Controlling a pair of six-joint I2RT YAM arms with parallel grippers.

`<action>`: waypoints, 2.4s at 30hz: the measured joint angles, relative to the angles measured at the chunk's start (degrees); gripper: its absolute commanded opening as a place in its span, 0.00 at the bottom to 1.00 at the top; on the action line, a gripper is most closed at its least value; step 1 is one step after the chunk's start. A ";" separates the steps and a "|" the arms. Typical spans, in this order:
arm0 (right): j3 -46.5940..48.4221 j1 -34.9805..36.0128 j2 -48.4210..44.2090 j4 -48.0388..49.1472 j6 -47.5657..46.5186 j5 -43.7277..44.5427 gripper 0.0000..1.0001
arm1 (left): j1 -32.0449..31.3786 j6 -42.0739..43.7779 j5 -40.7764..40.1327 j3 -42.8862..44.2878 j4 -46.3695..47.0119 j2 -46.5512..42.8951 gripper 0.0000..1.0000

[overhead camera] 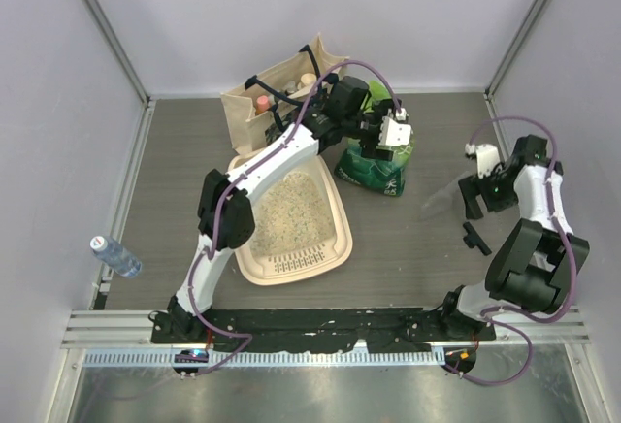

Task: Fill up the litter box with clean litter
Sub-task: Place the clamp at the center of the board, then close the cat litter bag at the center of the board.

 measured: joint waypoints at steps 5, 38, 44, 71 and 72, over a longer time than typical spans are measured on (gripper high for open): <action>13.40 0.02 -1.66 -5.66 -1.60 -15.15 0.89 | 0.70 2.01 0.11 1.57 -5.75 0.00 0.89; 14.43 14.32 12.52 25.68 -4.00 -57.09 0.75 | 0.87 4.72 -8.17 7.32 -8.59 2.80 0.87; 10.29 15.74 12.50 38.58 6.80 -56.57 0.59 | 0.87 4.37 -8.15 8.11 -8.46 3.54 0.87; 5.51 16.06 9.73 46.97 39.06 -57.00 0.06 | 0.74 8.96 4.68 11.17 -11.30 6.29 0.81; 6.62 16.00 10.56 46.01 39.65 -57.57 0.06 | 0.74 9.84 5.64 11.26 -12.20 6.29 0.80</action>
